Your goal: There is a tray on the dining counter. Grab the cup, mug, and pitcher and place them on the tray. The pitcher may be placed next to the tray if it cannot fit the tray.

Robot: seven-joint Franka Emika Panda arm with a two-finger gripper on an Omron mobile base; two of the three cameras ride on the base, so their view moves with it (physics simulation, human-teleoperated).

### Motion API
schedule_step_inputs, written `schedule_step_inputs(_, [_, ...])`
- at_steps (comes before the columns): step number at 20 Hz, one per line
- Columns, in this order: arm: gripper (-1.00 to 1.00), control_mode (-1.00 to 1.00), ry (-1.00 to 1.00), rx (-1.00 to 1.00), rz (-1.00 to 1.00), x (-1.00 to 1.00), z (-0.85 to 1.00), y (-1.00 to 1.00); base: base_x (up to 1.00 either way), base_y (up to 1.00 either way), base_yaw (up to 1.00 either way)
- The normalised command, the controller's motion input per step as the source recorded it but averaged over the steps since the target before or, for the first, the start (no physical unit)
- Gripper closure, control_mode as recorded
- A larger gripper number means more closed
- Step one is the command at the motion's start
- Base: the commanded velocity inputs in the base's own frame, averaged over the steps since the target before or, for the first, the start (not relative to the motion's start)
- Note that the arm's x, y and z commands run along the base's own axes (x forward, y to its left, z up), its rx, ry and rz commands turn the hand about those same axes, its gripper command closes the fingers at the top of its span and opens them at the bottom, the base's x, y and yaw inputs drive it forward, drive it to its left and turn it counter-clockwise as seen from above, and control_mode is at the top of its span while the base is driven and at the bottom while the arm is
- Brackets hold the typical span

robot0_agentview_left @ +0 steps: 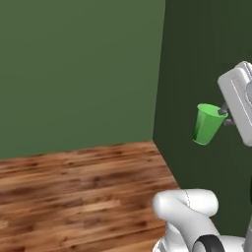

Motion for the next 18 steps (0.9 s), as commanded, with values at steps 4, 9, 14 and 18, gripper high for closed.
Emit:
schedule_step_inputs(4, [1.0,1.0,0.0,0.0,0.0,0.0,0.0,0.0,1.0,0.1,0.16])
schedule_step_inputs(9, [1.0,1.0,0.0,0.0,0.0,0.0,0.0,0.0,1.0,0.04,0.54])
schedule_step_inputs(14, [1.0,1.0,0.0,0.0,0.0,0.0,0.0,0.0,1.0,-0.03,0.74])
schedule_step_inputs(18, [1.0,1.0,0.0,0.0,0.0,0.0,0.0,0.0,1.0,-0.18,0.86])
